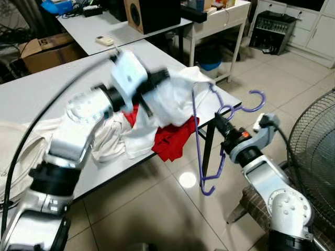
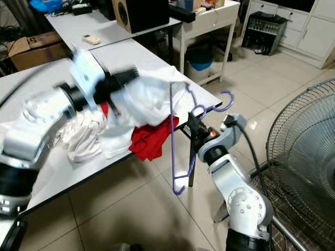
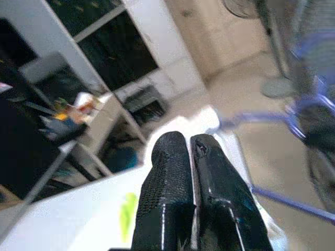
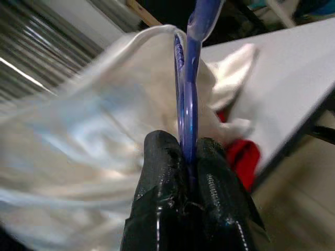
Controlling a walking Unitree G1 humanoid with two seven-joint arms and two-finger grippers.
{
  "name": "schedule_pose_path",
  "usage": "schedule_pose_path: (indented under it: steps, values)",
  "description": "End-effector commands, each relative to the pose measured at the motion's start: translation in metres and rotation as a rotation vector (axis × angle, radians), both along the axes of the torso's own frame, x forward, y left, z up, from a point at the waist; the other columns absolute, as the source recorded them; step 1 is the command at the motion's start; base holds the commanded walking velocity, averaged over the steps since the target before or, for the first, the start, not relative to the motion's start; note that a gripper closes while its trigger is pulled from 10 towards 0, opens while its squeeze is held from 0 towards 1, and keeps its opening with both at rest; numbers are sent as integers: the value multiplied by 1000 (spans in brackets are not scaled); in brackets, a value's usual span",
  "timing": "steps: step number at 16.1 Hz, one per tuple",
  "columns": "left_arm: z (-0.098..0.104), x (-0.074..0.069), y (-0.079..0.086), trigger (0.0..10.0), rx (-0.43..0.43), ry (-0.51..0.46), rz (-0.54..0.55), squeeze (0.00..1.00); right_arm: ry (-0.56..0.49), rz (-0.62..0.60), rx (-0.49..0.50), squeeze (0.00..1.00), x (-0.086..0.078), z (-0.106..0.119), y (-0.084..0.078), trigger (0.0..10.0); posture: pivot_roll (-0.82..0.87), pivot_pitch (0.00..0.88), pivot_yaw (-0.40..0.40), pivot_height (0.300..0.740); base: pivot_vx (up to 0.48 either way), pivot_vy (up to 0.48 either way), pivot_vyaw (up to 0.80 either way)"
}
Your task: Hang hanger
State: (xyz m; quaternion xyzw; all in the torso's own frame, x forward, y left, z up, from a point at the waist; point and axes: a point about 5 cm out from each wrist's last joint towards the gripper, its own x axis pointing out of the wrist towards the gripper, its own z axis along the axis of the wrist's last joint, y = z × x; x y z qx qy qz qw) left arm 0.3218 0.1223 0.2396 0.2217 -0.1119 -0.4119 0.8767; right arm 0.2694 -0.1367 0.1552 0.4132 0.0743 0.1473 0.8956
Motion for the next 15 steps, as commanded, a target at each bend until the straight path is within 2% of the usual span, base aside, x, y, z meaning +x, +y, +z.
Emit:
schedule_pose_path:
  steps: [1, 3, 5, 6, 8, 9, 11, 12, 15]
  values:
    - [-5, -6, -5, 0, 62, 1, -53, 0, -50, 31, 147, 0, 1, 12, 16, 10000, -145, 0, 93, 740, 0, 0, 0]
    - [-30, -20, -17, 0, 154, 61, -157, 0, -48, 25, 275, 0, 14, 13, 21, 10000, -148, 0, 99, 740, 0, 0, 0]
    - [-39, -27, -18, 157, 179, 107, -194, 0, -51, 4, 398, 0, 27, 19, 24, 10000, -131, 0, 94, 740, 0, 0, 0]
    - [-41, -28, -16, 902, 188, 120, -195, 0, -53, -10, 480, 0, 34, 21, 24, 10000, -123, 0, 95, 740, 0, 0, 0]
    - [-41, -28, -14, 1922, 186, 131, -196, 0, -35, -17, 540, 0, 45, 20, 27, 10000, -108, 0, 100, 740, 0, 0, 0]
    - [-39, -30, -14, 1922, 178, 144, -207, 0, -31, -18, 514, 0, 51, 19, 31, 10000, -90, 0, 106, 740, 0, 0, 0]
    - [-43, -38, -9, 2039, 233, 220, -271, 0, -21, -64, 611, 0, 67, 21, 37, 10000, -59, 0, 117, 740, 0, 0, 0]
    - [-44, -40, -8, 1922, 244, 239, -282, 0, -19, -71, 640, 0, 71, 22, 39, 10000, -54, 0, 118, 740, 0, 0, 0]
    - [-47, -47, -12, 1569, 199, 300, -311, 0, 8, -89, 660, 0, 82, 21, 50, 10000, -28, 0, 120, 740, 0, 0, 0]
